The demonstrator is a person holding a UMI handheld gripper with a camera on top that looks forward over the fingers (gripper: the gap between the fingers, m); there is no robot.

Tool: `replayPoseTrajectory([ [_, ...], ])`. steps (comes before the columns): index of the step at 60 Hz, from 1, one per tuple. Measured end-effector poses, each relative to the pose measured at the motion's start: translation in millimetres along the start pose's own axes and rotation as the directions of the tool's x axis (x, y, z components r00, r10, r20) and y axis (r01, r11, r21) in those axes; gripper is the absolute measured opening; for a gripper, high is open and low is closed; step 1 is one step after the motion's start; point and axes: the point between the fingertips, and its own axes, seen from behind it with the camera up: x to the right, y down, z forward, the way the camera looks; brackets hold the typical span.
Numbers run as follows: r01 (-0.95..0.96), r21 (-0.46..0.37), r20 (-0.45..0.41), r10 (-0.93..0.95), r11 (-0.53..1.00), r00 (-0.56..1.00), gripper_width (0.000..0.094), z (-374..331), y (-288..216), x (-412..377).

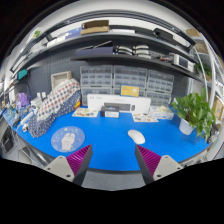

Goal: Arrange mouse

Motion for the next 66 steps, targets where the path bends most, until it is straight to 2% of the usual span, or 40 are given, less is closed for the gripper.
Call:
replayPoseTrajectory([
  [15,0.0,-0.135,-0.04,-0.006,0.991,0.999,0.0876,36.2,90.3,50.2],
  [24,-0.018,-0.178,-0.064,0.006,0.984,0.998,0.0876,72.1,113.8,82.2],
  [39,0.008,-0.197,-0.086,-0.025,0.98,0.996,0.0873,163.5,98.4,127.2],
  [66,-0.001,-0.251,-0.054,-0.013,0.968,0.998,0.0836,301.9,54.3,153.3],
])
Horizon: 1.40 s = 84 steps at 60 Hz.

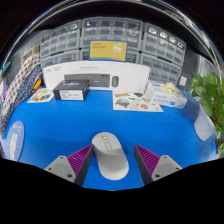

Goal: Arrange mouse

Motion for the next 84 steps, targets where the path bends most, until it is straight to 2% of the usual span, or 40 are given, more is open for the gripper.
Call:
replayPoseTrajectory([
  [13,-0.073,-0.045,0.057,0.075,0.996,0.996,0.0762,23.2,-14.0,-1.6],
  [17,-0.086,-0.052,0.049,0.088,0.995,0.995,0.0681,23.9,-14.6,3.4],
  [23,-0.08,-0.051,0.058,0.083,0.995,0.995,0.0618,23.1,-13.0,7.3],
  [27,-0.068,-0.05,0.052,0.071,0.996,0.996,0.0516,21.1,-10.0,11.2],
  [35,-0.035,-0.062,0.072,0.039,0.997,0.997,0.0463,19.6,-7.4,11.9],
  [38,-0.044,-0.081,0.066,0.049,0.996,0.997,0.0416,19.3,-6.0,12.1],
  [39,-0.047,-0.081,0.064,0.053,0.996,0.997,0.0472,19.4,-7.0,12.2],
  [40,-0.047,-0.083,0.061,0.052,0.995,0.997,0.0383,19.4,-7.1,13.0],
  [43,-0.057,-0.092,0.052,0.062,0.994,0.997,0.0349,19.3,-7.6,13.8],
  [49,-0.077,-0.123,0.003,0.078,0.989,0.997,0.0347,17.3,-8.6,17.0],
  [56,-0.1,-0.069,-0.055,0.096,0.993,0.994,0.0347,-2.2,-43.3,8.0],
  [65,-0.114,0.052,-0.067,0.118,0.992,0.991,0.0349,-52.0,-117.7,-53.9],
  [73,-0.103,0.127,-0.013,0.106,0.987,0.994,0.0349,-90.8,-163.2,-154.1],
  [78,-0.07,0.147,0.023,0.067,0.987,0.997,0.035,-104.4,-173.4,-221.6],
  [84,-0.053,0.117,0.085,0.043,0.992,0.995,0.0347,-100.0,-160.3,-299.7],
])
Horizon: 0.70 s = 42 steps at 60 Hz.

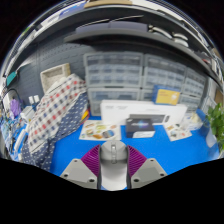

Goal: Arrange mouse

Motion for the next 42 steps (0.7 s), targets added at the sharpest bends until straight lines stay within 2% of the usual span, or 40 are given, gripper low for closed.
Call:
replayPoseTrajectory([
  [12,0.036,-0.138,0.058,-0.028,0.99,0.998,0.0346,30.2,78.5,-87.4],
  [27,0.06,-0.305,0.04,-0.05,0.95,0.998,0.035,51.0,174.5,-96.2],
  [34,0.069,-0.276,0.043,-0.059,0.959,0.997,0.035,50.5,175.3,-94.7],
  [42,0.038,-0.271,0.033,-0.03,0.962,0.999,0.0412,50.8,175.0,-94.6],
])
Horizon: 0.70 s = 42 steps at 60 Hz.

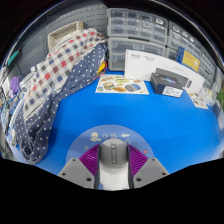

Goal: Arrange mouse

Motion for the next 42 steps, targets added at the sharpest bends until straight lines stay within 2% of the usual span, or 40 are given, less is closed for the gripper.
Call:
replayPoseTrajectory([
  [11,-0.02,-0.005,0.002,0.02,1.0,1.0,0.0539,0.3,0.4,-1.8],
  [17,-0.054,0.001,0.01,0.054,0.999,0.998,0.0867,-10.6,-8.6,-3.6],
  [18,-0.057,0.011,0.011,0.057,0.998,0.998,0.0892,-13.8,-12.7,-3.5],
  [33,-0.038,0.158,0.047,0.031,0.987,0.998,0.088,-98.5,-74.6,8.5],
  [42,-0.024,0.22,0.024,0.019,0.975,1.0,0.0886,-148.7,-91.3,43.8],
])
